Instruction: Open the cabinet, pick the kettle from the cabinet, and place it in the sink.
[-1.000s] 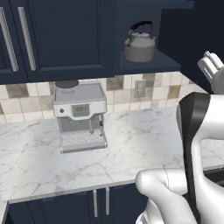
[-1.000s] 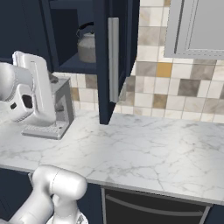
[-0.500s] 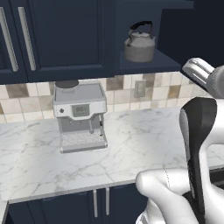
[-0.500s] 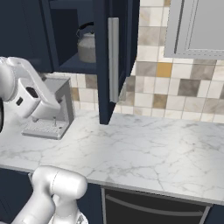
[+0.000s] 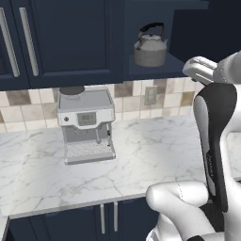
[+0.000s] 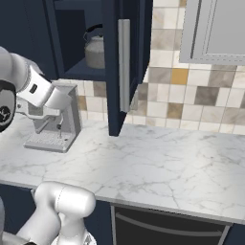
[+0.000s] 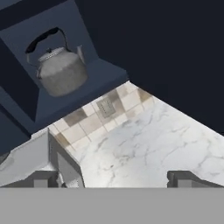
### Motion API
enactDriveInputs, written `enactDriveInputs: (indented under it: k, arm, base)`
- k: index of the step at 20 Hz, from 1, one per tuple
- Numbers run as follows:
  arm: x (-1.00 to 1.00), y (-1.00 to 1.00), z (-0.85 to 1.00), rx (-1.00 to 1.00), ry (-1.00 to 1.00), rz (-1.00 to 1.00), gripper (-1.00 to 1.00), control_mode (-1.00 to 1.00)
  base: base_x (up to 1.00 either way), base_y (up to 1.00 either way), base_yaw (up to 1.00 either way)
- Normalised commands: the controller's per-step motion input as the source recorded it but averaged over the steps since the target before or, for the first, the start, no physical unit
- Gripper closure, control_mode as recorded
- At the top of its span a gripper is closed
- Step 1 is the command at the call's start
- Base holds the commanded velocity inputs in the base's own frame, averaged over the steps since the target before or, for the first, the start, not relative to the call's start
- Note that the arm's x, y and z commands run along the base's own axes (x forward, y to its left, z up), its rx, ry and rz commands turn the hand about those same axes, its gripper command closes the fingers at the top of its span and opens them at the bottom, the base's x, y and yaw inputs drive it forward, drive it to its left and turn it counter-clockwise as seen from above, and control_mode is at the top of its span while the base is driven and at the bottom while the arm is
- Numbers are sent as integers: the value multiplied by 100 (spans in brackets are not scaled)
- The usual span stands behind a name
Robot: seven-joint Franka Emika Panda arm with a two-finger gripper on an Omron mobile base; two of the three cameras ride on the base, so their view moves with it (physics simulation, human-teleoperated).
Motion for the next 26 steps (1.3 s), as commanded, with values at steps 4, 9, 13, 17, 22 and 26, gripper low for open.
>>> enactDriveInputs:
  k: [4, 9, 13, 17, 22, 26]
  arm:
    - [30, 9, 7, -7, 0, 22, -100, -100]
    - [26, 7, -6, -12, -13, 19, -100, -100]
    - [34, 0, -5, -10, -18, 11, -100, -100]
    - [35, 0, 1, -6, -7, 10, -100, -100]
    - [44, 0, 8, -5, 5, 2, -100, -100]
    - [36, 2, 16, -5, 5, 12, -100, -100]
  base:
    - [0, 0, 0]
    - [0, 0, 0]
    - [0, 0, 0]
    - [0, 0, 0]
    - [0, 0, 0]
    - [0, 0, 0]
